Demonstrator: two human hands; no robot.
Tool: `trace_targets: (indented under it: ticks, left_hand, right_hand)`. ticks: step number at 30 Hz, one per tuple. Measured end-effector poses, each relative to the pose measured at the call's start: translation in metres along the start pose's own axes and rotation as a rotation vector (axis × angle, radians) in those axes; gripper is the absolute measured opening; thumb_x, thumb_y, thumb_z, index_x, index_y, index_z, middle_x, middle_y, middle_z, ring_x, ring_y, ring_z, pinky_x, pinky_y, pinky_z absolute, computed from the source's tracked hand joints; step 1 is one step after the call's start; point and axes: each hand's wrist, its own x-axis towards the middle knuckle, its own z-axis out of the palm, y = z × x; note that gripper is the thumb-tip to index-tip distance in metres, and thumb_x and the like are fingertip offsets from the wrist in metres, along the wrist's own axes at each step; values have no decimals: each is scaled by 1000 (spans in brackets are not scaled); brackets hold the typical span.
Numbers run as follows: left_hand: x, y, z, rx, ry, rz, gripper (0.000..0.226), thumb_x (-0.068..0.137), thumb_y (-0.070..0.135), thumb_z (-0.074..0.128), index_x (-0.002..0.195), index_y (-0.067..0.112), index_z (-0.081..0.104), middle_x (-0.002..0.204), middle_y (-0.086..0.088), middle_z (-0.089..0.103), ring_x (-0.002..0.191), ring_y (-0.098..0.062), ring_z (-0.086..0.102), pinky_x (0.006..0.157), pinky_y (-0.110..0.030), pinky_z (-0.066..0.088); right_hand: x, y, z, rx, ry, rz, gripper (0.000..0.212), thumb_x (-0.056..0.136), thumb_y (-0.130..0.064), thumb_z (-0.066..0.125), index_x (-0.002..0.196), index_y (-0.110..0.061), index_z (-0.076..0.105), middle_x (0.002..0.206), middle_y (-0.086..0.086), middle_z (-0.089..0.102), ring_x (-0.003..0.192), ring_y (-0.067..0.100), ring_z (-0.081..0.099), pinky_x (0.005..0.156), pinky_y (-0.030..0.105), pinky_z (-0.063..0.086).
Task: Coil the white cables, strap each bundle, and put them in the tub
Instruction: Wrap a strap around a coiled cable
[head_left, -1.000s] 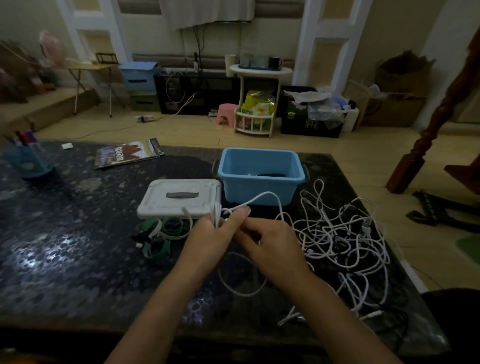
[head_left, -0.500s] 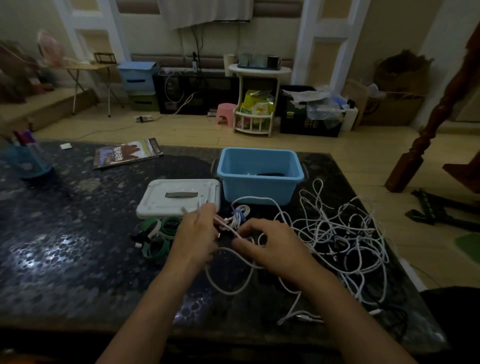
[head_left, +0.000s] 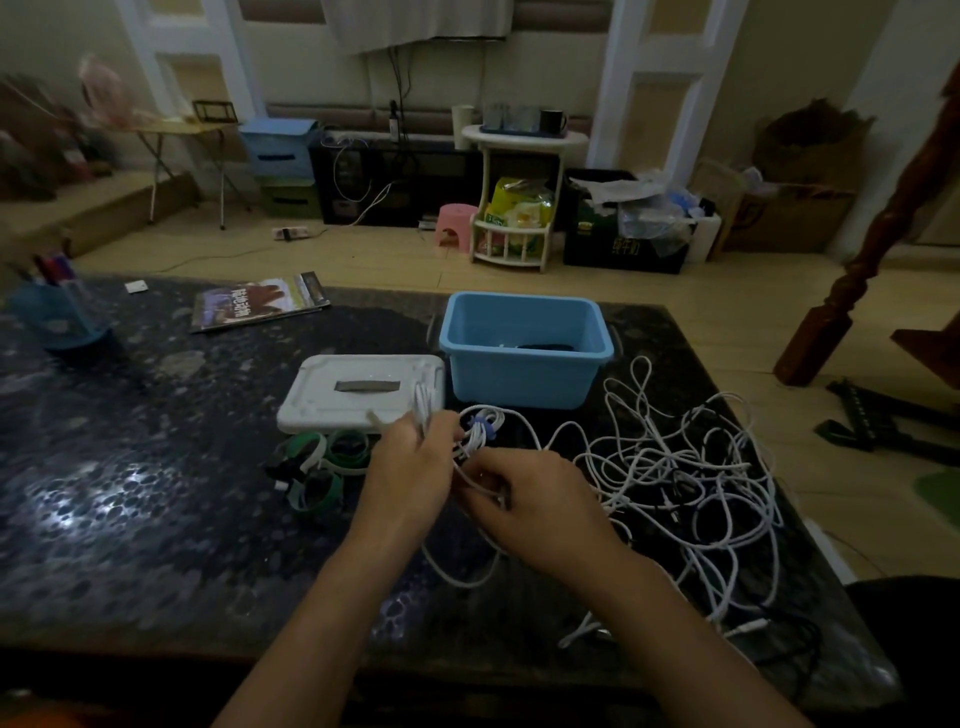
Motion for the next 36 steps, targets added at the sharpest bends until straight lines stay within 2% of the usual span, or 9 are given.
trace_targets:
  ticks: [6, 9, 13, 18, 23, 26, 30, 33, 36]
  left_hand:
    - [4, 7, -7, -265, 267, 39, 43, 100, 39, 44, 63, 19, 55, 58, -4, 48, 58, -21, 45, 57, -36, 36]
    - [8, 6, -12, -391, 179, 13, 59, 103, 47, 40, 48, 24, 46, 49, 1, 44, 54, -21, 45, 61, -38, 39]
    - [9, 7, -14, -646, -88, -96, 53, 100, 50, 45, 57, 20, 41, 53, -2, 35, 41, -19, 36, 48, -31, 37]
    - [-1, 10, -19, -403, -354, -119, 49, 97, 51, 48, 78, 7, 56, 52, -2, 32, 37, -12, 24, 39, -19, 23]
    - [2, 1, -17, -27, -296, -62, 52, 100, 48, 45, 97, 2, 69, 66, -17, 55, 38, -14, 36, 38, -23, 30]
    - [0, -3, -11, 129, -289, -8, 52, 101, 48, 42, 94, 6, 71, 63, -5, 70, 37, -10, 46, 40, -21, 37]
    - [-1, -2, -5, 198, -342, -13, 58, 101, 50, 39, 77, 8, 71, 60, -3, 71, 39, -4, 50, 48, -22, 40]
    - [1, -7, -2, 220, -348, 11, 59, 98, 53, 41, 63, 11, 62, 50, 1, 62, 40, -6, 48, 48, -21, 39]
    - [2, -10, 0, 153, -367, 17, 52, 95, 56, 43, 59, 19, 48, 48, 5, 48, 42, -7, 41, 48, -24, 32]
  right_hand:
    - [-2, 19, 5, -139, -237, 105, 12, 92, -42, 63, 95, -31, 67, 93, -11, 67, 92, 11, 63, 80, 33, 50]
    - [-2, 29, 4, -128, -256, 168, 28, 99, -46, 52, 86, -25, 64, 87, -6, 66, 87, 15, 62, 77, 36, 49]
    - [1, 40, 1, -124, -206, 230, 34, 99, -51, 49, 79, -26, 61, 83, -5, 68, 83, 16, 62, 66, 32, 42]
    - [6, 46, -7, -303, -136, 289, 33, 99, -49, 49, 91, -24, 68, 89, -4, 70, 87, 20, 64, 65, 32, 40]
    - [8, 49, -14, -189, 26, 312, 32, 99, -43, 50, 78, -23, 64, 75, -5, 66, 78, 20, 63, 61, 31, 37]
    - [9, 38, -11, -135, 96, 269, 42, 101, -45, 47, 64, -24, 46, 65, -6, 56, 71, 21, 58, 59, 34, 37]
    - [12, 37, -13, -123, 169, 286, 36, 100, -47, 47, 74, -22, 55, 75, -2, 66, 76, 23, 59, 63, 36, 43]
    - [12, 35, -15, -115, 149, 292, 31, 98, -46, 50, 87, -22, 66, 80, -3, 69, 80, 21, 61, 67, 35, 47]
    - [13, 33, -15, -94, 89, 267, 28, 97, -48, 52, 81, -27, 60, 70, -8, 61, 74, 16, 59, 61, 32, 36]
